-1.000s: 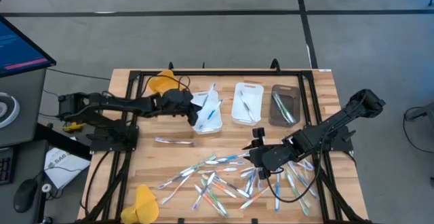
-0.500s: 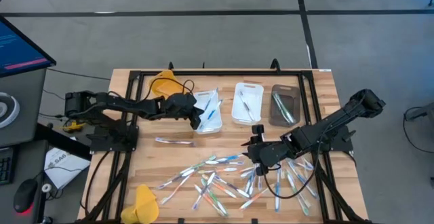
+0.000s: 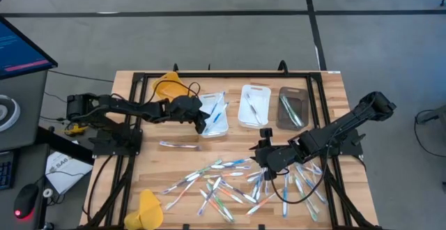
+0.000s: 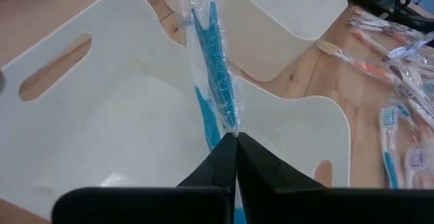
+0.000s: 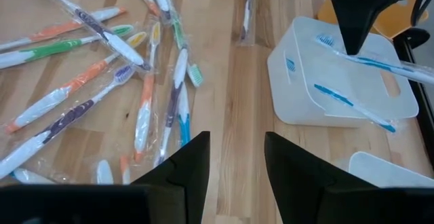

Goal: Pick & Place Toothbrushes
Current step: Put the blue toothbrush into the left white bin

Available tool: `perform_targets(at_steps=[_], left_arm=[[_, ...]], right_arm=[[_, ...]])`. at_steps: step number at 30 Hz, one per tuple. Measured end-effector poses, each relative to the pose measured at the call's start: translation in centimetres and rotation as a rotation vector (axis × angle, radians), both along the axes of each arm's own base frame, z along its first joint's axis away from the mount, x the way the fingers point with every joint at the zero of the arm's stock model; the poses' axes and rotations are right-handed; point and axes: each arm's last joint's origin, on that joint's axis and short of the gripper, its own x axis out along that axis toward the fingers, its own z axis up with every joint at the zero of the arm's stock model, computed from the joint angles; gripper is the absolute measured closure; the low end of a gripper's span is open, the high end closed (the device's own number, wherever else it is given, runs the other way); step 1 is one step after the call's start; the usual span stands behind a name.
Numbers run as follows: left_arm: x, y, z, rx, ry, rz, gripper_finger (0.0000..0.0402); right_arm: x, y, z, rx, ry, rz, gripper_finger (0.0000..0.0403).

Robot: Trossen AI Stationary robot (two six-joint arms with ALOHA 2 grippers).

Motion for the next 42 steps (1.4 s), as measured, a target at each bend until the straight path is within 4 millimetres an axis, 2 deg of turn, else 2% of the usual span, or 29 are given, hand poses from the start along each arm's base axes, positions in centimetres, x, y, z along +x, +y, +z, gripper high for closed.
perform_targets(at_steps=[11, 21, 31, 35, 42], left_arm=[[0.0, 0.0, 0.0, 0.003, 0.003, 0.006, 0.0400], [0.8, 0.5, -2.0, 0.000, 0.044, 0.025, 0.0400], [0.9, 0.5, -2.2, -0.009, 0.044, 0.012, 0.0399], [0.9, 0.5, -2.2, -0.009, 0.040, 0.003, 0.0386], [1.0, 0.5, -2.1, -0.009, 0.029, 0.005, 0.0339]], right_arm=[[0.0, 0.0, 0.0, 0.000, 0.000, 0.000, 0.0269], [0.0, 0.0, 0.0, 0.000, -0.001, 0.000, 0.0268], [0.0, 0.0, 0.0, 0.000, 0.000, 0.000, 0.0270], [0.0, 0.0, 0.0, 0.000, 0.000, 0.000, 0.0269], [0.0, 0.0, 0.0, 0.001, 0.000, 0.000, 0.0266]])
